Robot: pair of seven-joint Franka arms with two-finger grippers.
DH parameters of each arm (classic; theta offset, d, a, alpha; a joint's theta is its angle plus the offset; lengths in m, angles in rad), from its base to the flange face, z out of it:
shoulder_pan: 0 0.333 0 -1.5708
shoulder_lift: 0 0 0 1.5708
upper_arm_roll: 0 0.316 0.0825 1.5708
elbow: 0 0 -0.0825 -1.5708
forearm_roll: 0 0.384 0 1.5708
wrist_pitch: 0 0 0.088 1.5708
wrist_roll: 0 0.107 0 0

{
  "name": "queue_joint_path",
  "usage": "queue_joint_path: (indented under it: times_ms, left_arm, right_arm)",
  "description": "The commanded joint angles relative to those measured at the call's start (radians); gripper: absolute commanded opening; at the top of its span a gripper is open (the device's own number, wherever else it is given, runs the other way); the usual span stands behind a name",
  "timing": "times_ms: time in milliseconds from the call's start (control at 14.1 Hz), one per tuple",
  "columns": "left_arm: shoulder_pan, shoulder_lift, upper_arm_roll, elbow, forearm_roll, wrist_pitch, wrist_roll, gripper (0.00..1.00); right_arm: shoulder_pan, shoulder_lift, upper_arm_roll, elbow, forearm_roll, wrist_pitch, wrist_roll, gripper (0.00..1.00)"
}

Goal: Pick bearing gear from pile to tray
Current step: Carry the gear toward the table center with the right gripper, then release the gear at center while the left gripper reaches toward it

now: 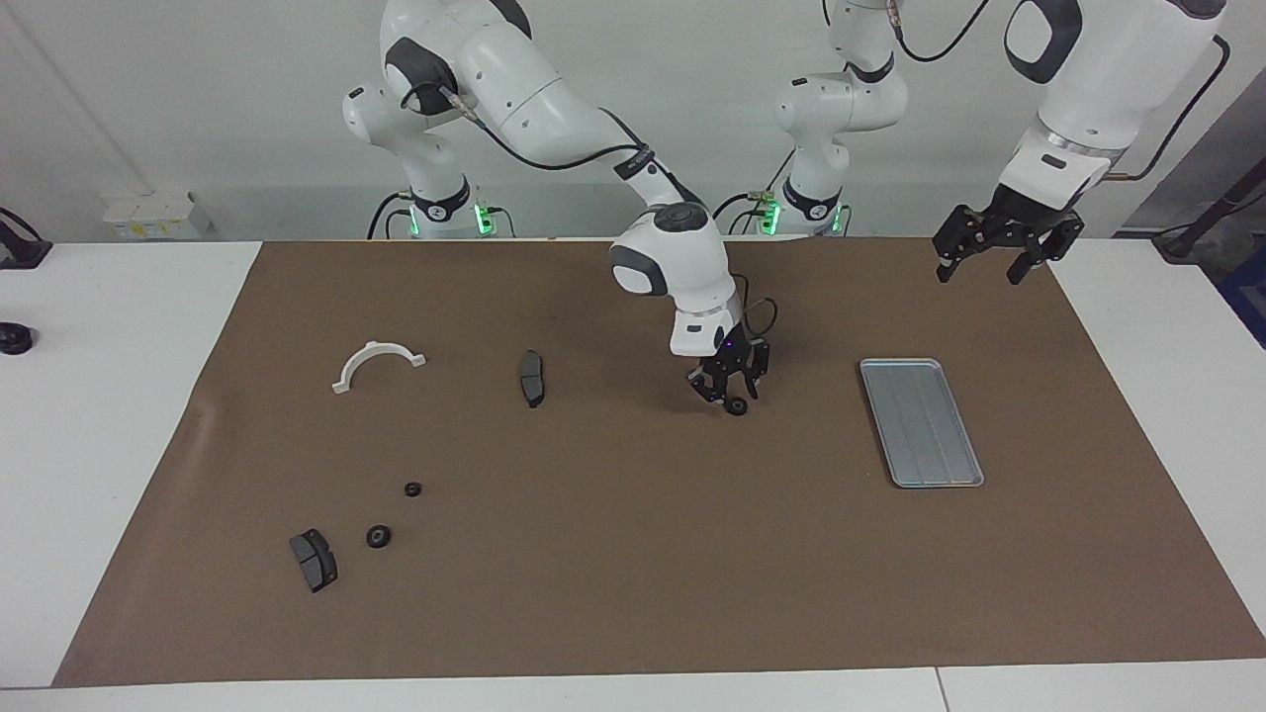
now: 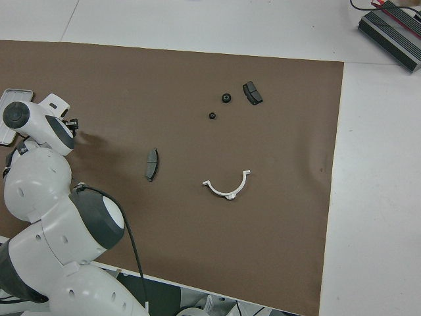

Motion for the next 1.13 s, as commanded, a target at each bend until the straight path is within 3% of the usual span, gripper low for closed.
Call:
queue_joint_path:
  times_ms: [0,354,707,919,1061]
  left_arm:
    - [-0.004,-0.044,-0.002,-0.059,0.014,0.045,-0.021,1.00]
    - [-0.112,-0.023,-0.009,-0.173,0.014,0.242,-0.330,1.00]
    - [-0.317,0.159,-0.008,-0.189,0.098,0.432,-0.749,1.00]
    - [-0.362,0.184,-0.008,-0.265,0.100,0.540,-0.801,1.00]
    - [-0.402,0.255,-0.006,-0.270,0.133,0.584,-0.885,1.00]
  right_arm:
    - [-0.018,0.018,-0.004,0.057,-0.014,-0.011,0.041,0.93]
    - [-0.189,0.017,0.007,0.183,-0.007,-0.228,-0.055,0.92]
    - [-0.451,0.008,0.016,0.197,-0.003,-0.356,-0.400,0.91]
    - [-0.562,0.008,0.016,0.194,-0.005,-0.378,-0.517,0.88]
    - [-0.611,0.008,0.015,0.183,-0.011,-0.381,-0.530,0.86]
